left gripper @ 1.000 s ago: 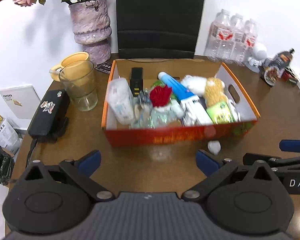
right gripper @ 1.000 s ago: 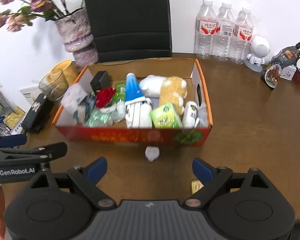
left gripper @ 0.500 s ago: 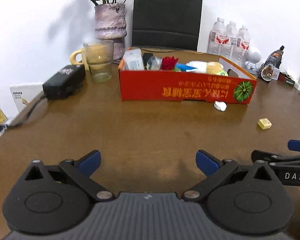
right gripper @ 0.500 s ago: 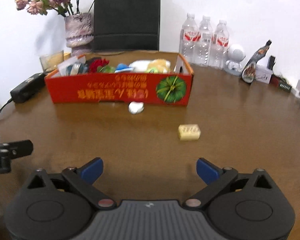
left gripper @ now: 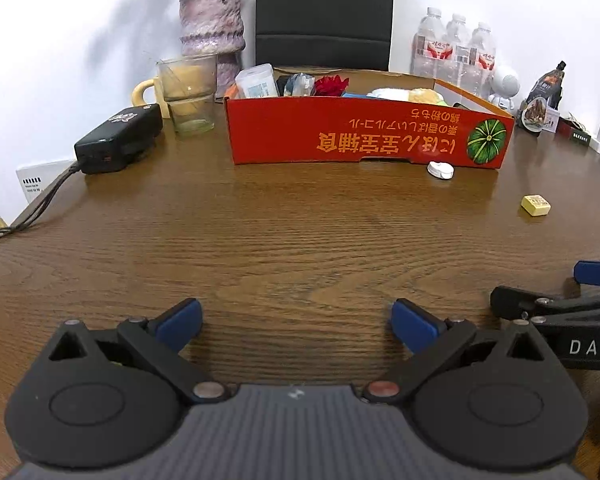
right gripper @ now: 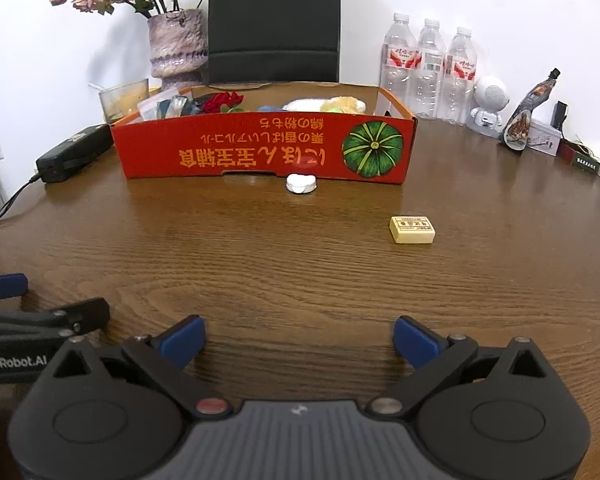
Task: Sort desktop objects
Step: 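Move both tools back toward the white cap and small yellow box, then grasp the white cap with the left tool while the right tool grasps the yellow box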
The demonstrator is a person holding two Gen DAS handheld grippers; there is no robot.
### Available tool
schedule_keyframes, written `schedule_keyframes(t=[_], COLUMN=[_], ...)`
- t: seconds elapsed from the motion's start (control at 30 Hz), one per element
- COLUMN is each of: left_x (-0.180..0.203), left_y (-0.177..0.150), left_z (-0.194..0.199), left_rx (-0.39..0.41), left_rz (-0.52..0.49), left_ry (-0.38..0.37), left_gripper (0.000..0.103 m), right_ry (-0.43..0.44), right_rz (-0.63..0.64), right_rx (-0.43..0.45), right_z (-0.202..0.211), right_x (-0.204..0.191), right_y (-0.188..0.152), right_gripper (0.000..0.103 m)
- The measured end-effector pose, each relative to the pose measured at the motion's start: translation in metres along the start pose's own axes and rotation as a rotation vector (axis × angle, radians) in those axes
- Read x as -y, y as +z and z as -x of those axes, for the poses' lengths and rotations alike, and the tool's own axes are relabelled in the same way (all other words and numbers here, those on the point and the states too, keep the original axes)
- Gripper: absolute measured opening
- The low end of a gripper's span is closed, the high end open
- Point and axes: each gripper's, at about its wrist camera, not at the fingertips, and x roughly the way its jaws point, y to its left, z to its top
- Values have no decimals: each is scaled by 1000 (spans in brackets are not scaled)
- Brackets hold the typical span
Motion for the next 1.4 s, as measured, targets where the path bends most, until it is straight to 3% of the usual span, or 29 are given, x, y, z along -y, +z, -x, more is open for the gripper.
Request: schedule_keyframes(t=[0.63, 0.77, 0.87, 0.93, 0.97, 1.03, 1.13, 1.23, 1.27, 1.3, 1.33, 1.4], left_x=[0, 5, 10, 14, 17, 22, 37, 54, 60, 66, 71, 82], left_y=[0, 5, 22, 39, 46, 58, 72, 84, 88, 91, 94, 99], left_z=[-1, -1, -6, -16, -21, -29, -43, -64, -72, -81, -88, -101], left_rx=[0, 35, 110, 117, 117, 123, 158, 139, 120, 99, 78, 39], left_rz=[4, -38, -76, -66, -68, -85, -153, -209, -212, -210, -212, -218], left_ry=[-1, -19, -50, -66, -77, -101, -131, -166, -177, -187, -194, -205], left_gripper=[103, 103, 103, 103, 103, 103, 102, 91, 84, 81, 76, 74], right_ry=[0, 40, -32, -87, -98, -92, -87, -98, -84, -69, -60, -47], right_rz=[2, 56, 31, 9, -6, -33, -14, 21, 18, 13, 1, -28], right_rx=[4, -9, 60, 111, 106, 69, 54, 49, 50, 52, 51, 47], right_z=[0, 2, -2, -4, -11, -27, -45, -57, -59, -61, -62, -64], right_x=[-2, 4, 29, 47, 56, 70, 73, 70, 72, 75, 79, 88], right_y=[-2, 3, 20, 32, 38, 45, 49, 52, 53, 54, 55, 57], right_gripper=[103, 103, 103, 102, 100, 79, 75, 69, 64, 41, 30, 30])
